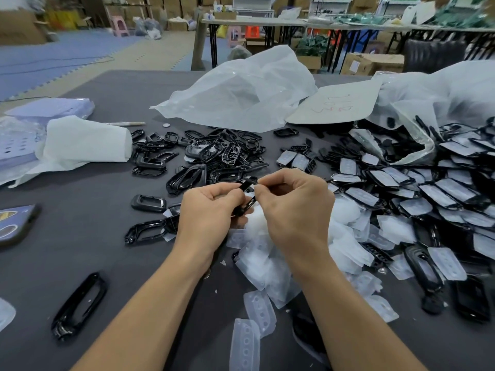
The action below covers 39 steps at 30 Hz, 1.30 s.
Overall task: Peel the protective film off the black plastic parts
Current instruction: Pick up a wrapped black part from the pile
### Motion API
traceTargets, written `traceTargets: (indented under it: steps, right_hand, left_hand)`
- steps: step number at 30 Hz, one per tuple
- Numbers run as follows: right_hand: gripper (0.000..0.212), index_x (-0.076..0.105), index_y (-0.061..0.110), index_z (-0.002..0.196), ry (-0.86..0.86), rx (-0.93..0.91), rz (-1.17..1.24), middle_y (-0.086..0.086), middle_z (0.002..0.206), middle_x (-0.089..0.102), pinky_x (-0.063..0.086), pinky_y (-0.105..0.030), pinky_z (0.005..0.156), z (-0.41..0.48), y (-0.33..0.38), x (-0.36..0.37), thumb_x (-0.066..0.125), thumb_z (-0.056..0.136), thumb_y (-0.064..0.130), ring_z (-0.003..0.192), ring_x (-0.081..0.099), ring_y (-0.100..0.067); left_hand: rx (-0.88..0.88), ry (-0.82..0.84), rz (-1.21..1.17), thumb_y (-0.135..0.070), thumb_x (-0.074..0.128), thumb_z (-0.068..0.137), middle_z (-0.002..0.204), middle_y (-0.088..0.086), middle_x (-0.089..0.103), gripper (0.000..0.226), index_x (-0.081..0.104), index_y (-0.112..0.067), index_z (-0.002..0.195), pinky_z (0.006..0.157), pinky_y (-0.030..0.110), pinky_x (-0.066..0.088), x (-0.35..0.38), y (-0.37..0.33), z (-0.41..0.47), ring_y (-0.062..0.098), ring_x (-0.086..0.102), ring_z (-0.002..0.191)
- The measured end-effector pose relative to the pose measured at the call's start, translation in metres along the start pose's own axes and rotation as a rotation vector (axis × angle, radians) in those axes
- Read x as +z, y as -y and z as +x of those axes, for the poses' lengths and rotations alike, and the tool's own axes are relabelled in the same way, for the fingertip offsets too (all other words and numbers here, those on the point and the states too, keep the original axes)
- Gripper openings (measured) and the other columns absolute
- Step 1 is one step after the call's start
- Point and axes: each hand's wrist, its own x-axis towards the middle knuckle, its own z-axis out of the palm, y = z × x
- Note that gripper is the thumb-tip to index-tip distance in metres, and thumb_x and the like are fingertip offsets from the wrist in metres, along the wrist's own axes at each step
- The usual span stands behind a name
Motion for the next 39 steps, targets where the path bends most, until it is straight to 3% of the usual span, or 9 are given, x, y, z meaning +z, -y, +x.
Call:
traceTargets:
  steps: [7, 12, 16, 18, 23, 27, 33, 36, 39]
  right_hand:
    - [0.016, 0.073, 0.021, 0.073, -0.051, -0.218, -0.178, 0.010, 0.076, 0.069, 0.051, -0.027, 0.063, -0.008, 0.001, 0.008, 0.087, 0.074, 0.012, 0.065, 0.062, -0.008]
    - [0.015, 0.073, 0.019, 0.075, -0.036, -0.235, -0.202, 0.009, 0.079, 0.067, 0.049, -0.025, 0.065, -0.010, -0.001, 0.010, 0.084, 0.076, 0.008, 0.068, 0.059, -0.008]
    - [0.008, 0.079, 0.019, 0.080, 0.020, -0.232, -0.103, 0.010, 0.083, 0.070, 0.053, -0.024, 0.070, -0.010, -0.002, 0.010, 0.081, 0.081, 0.011, 0.074, 0.064, -0.007]
    - [0.007, 0.081, 0.019, 0.082, 0.039, -0.245, -0.092, 0.010, 0.084, 0.072, 0.056, -0.028, 0.071, -0.009, -0.002, 0.010, 0.078, 0.082, 0.013, 0.075, 0.066, -0.007]
    - [0.018, 0.083, 0.020, 0.090, 0.093, -0.257, -0.080, 0.009, 0.091, 0.077, 0.058, -0.029, 0.078, -0.011, -0.001, 0.011, 0.070, 0.083, 0.011, 0.083, 0.069, -0.007]
    - [0.020, 0.083, 0.023, 0.091, 0.141, -0.199, -0.049, 0.012, 0.091, 0.078, 0.059, -0.030, 0.079, -0.008, 0.000, 0.010, 0.071, 0.084, 0.008, 0.083, 0.070, -0.005]
    - [0.016, 0.080, 0.028, 0.102, 0.021, 0.017, 0.035, 0.014, 0.082, 0.075, 0.058, -0.029, 0.074, 0.000, 0.000, 0.003, 0.078, 0.086, 0.023, 0.073, 0.069, -0.006]
    - [0.005, 0.080, 0.026, 0.085, 0.101, 0.142, 0.161, 0.011, 0.069, 0.073, 0.055, -0.026, 0.063, 0.005, 0.000, 0.000, 0.080, 0.085, 0.021, 0.060, 0.067, -0.006]
    - [0.016, 0.076, 0.020, 0.070, 0.118, 0.177, 0.216, 0.005, 0.055, 0.067, 0.046, -0.022, 0.053, 0.007, 0.000, -0.001, 0.079, 0.084, 0.012, 0.048, 0.059, -0.009]
  left_hand:
    - [-0.033, -0.009, -0.133, 0.001, 0.063, 0.098, 0.076, 0.000, 0.078, 0.014, 0.072, -0.009, 0.099, 0.057, 0.020, 0.058, 0.007, -0.002, 0.000, 0.007, 0.073, 0.067]
    - [-0.068, 0.098, -0.249, 0.005, 0.057, 0.098, 0.077, -0.001, 0.078, 0.030, 0.072, -0.018, 0.109, 0.057, 0.018, 0.057, 0.008, -0.006, -0.002, 0.006, 0.072, 0.065]
    - [-0.116, 0.136, -0.301, 0.007, 0.054, 0.096, 0.082, 0.001, 0.077, 0.046, 0.085, -0.026, 0.086, 0.060, 0.019, 0.058, 0.003, -0.011, -0.001, 0.010, 0.063, 0.067]
    - [-0.102, 0.165, -0.305, 0.008, 0.052, 0.096, 0.085, 0.002, 0.079, 0.054, 0.085, -0.031, 0.079, 0.061, 0.019, 0.058, 0.002, -0.012, -0.002, 0.011, 0.069, 0.071]
    - [-0.061, 0.180, -0.312, 0.012, 0.057, 0.093, 0.083, 0.005, 0.079, 0.027, 0.073, -0.007, 0.104, 0.058, 0.018, 0.056, 0.001, -0.010, -0.003, 0.012, 0.075, 0.069]
    - [-0.032, 0.110, -0.289, 0.011, 0.065, 0.090, 0.088, 0.010, 0.080, 0.024, 0.072, -0.003, 0.109, 0.063, 0.022, 0.058, -0.001, -0.006, -0.001, 0.017, 0.076, 0.075]
    - [-0.018, 0.078, -0.266, 0.015, 0.066, 0.088, 0.094, 0.016, 0.080, 0.024, 0.075, -0.003, 0.102, 0.069, 0.027, 0.062, 0.002, -0.005, 0.000, 0.022, 0.077, 0.080]
    - [0.008, 0.123, -0.211, 0.018, 0.065, 0.086, 0.092, 0.016, 0.080, 0.031, 0.079, -0.008, 0.095, 0.066, 0.026, 0.062, 0.002, -0.006, -0.003, 0.021, 0.076, 0.076]
    - [0.042, 0.132, -0.135, 0.017, 0.066, 0.086, 0.089, 0.015, 0.080, 0.035, 0.081, -0.015, 0.088, 0.068, 0.030, 0.063, 0.002, -0.007, -0.006, 0.022, 0.076, 0.076]
